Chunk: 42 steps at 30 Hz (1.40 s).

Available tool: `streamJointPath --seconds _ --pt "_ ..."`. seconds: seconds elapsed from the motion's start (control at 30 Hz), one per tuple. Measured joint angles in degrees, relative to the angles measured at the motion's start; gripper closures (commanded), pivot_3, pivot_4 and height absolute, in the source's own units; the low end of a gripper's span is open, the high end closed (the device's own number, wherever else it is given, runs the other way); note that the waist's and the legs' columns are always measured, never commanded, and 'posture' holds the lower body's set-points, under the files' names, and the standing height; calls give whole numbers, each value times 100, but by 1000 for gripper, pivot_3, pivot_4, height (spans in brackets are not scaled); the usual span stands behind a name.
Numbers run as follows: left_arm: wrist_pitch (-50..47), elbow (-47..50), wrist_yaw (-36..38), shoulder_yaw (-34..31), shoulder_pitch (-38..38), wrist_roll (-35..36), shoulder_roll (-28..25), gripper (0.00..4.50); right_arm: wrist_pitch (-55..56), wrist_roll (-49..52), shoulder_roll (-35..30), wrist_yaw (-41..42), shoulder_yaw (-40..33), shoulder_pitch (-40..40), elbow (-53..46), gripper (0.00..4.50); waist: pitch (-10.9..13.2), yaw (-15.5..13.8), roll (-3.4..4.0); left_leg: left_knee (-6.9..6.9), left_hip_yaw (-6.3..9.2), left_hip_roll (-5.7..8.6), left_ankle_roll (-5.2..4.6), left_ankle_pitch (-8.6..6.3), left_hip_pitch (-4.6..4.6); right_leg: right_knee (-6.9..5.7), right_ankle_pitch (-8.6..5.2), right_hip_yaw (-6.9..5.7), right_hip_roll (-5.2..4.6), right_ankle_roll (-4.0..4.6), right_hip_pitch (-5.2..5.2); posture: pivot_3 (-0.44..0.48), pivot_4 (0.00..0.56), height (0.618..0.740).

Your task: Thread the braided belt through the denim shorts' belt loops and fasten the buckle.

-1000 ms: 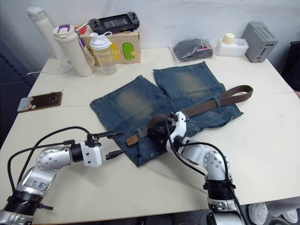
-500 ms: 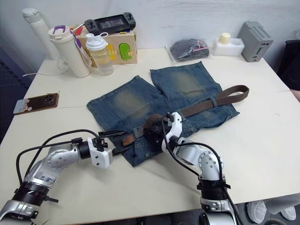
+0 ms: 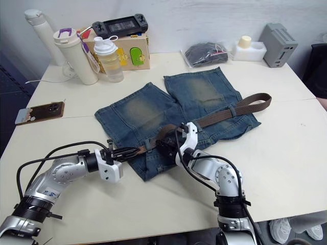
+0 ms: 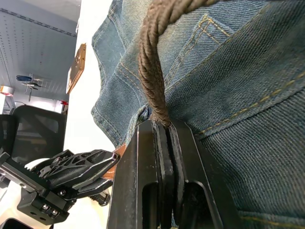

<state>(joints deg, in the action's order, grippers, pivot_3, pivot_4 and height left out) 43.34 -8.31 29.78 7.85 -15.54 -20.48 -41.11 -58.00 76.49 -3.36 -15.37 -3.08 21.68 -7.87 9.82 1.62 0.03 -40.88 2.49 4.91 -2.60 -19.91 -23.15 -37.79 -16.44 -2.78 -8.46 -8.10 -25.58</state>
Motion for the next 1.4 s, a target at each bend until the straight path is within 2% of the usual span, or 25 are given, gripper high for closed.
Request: streamJointPath --seconds 0.17,0.23,0.33,0.43,0.5,0.53,0.63,0.67,0.7,0.93,1.1,1.23,1.37,1.4 --pt "-4 7 -59 0 0 -26 -25 4500 -13 331 -193 2 -187 -31 -449 979 4 -19 8 -4 2 7 -2 -1 -4 0 0 0 -5 0 -1 0 150 682" --pt "-11 19 -71 1 7 -26 -28 4500 -185 329 -790 200 -172 2 -878 34 7 -25 12 -5 1 16 -8 -3 -7 2 0 1 -10 0 -1 0 150 682" --pt "-14 43 -87 -1 42 -24 -59 4500 -450 99 -1880 670 -162 5 -1609 34 7 -76 11 -8 2 17 -14 -6 -10 14 0 1 -12 -1 3 0 150 682" --pt "-16 65 -89 -1 52 -24 -65 4500 -458 -526 -2671 1115 68 -109 -2122 1026 7 -107 10 -7 -8 11 -12 -5 -10 24 -1 0 -12 -2 5 0 150 682" --pt "-12 69 -96 -1 72 -22 -65 4500 -398 -1221 -3138 1383 380 -240 -2247 1871 7 -143 10 -8 -12 8 -12 -5 -10 30 -1 -2 -12 -2 7 0 150 682" --pt "-10 73 -109 -2 83 -20 -69 4500 -321 -1655 -3326 1513 611 -294 -2252 2546 7 -155 9 -9 -14 8 -12 -5 -11 37 -1 -2 -13 -2 8 0 150 682" --pt "84 93 -178 -16 175 -13 -160 4500 -142 -2399 -3371 1685 1017 -367 -2194 3674 7 -150 9 -8 -16 6 -11 -4 -10 38 -1 -2 -13 -2 9 0 150 682" --pt "144 105 -197 -33 236 -3 -231 4500 -79 -2597 -3367 1715 1129 -397 -2142 4214 7 -146 9 -7 -17 4 -10 -4 -10 38 -1 -3 -12 -2 9 0 150 682" --pt "217 106 -213 -72 310 15 -308 4500 -14 -2791 -3338 1754 1205 -426 -2093 4469 7 -146 9 -6 -17 5 -10 -4 -10 38 -1 -3 -12 -2 9 0 150 682" --pt "1122 -447 -286 -573 1079 307 -1415 4500 24 -3328 -3016 1934 1203 -506 -2093 4469 1 -147 -1 -7 -18 -7 -5 -5 -6 75 -1 -9 -4 -2 17 0 150 682" --pt "2425 -1914 -520 -977 1597 308 -2530 4500 -90 -3508 -2796 2032 1151 -501 -2093 4469 -6 -121 -13 -1 -27 -18 0 -7 -3 76 -3 -17 1 1 13 0 150 682" --pt "3148 -3303 -1074 -1132 1581 -308 -3148 4500 -161 -3692 -2689 2129 1139 -478 -2084 4469 -10 -140 -19 -1 -46 -17 -7 -10 4 72 -3 -23 -1 1 14 0 150 682" --pt "3393 -3895 -1694 -1080 1403 -908 -3293 4500 -221 -3841 -2534 2218 1131 -447 -2056 4469 -16 -132 -29 1 -67 -22 -9 -13 11 36 -3 -27 -2 1 8 0 150 682" --pt "3435 -3986 -1847 -1021 1359 -1020 -3319 4067 -228 -3889 -2497 2253 1132 -441 -2047 4491 -17 -131 -30 2 -77 -25 -8 -17 18 33 -3 -31 -3 1 8 0 150 682"
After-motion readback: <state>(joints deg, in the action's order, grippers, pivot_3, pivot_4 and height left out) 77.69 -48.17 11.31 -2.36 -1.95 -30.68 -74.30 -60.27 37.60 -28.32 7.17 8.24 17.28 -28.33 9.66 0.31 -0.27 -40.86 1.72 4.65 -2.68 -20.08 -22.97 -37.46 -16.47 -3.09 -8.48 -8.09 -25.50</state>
